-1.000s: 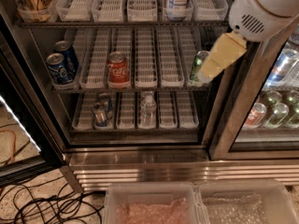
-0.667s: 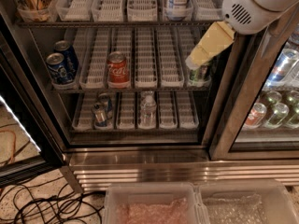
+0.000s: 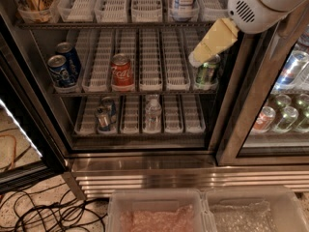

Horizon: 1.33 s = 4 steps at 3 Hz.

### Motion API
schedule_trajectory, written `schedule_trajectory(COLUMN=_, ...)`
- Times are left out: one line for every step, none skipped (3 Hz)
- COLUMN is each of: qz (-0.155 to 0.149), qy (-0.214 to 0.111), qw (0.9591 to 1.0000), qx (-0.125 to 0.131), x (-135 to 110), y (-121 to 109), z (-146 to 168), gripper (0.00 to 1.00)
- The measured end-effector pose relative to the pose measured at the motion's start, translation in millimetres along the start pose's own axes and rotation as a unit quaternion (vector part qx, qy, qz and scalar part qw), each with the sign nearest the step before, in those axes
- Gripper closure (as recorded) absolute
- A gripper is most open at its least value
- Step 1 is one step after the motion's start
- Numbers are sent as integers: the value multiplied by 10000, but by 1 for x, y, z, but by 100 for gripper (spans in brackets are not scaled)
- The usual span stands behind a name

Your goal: Pick blue plastic bottle from top shelf of fridge

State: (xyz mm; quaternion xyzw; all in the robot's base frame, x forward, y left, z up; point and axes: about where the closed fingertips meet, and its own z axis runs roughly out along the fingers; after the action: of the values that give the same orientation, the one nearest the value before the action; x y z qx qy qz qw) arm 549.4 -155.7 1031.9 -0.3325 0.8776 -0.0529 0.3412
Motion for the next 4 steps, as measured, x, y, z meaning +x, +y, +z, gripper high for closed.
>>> schedule_trajectory(qz=240, qy=-256, qw=9990, qx=283, x=-18, y=-3, z=11, gripper=0)
schedule_trajectory(qz=831, qy=-613, qw=9923, qx=682, x=-39, y=-21, z=17, gripper=0)
schedule_trajectory(qz=1294, qy=-740, qw=9857, qx=785, x=-52, y=-27, z=19, gripper=0)
schedule_trajectory(qz=1389, qy=-752, qw=9844, qx=783, x=-52, y=-27, z=19, gripper=0)
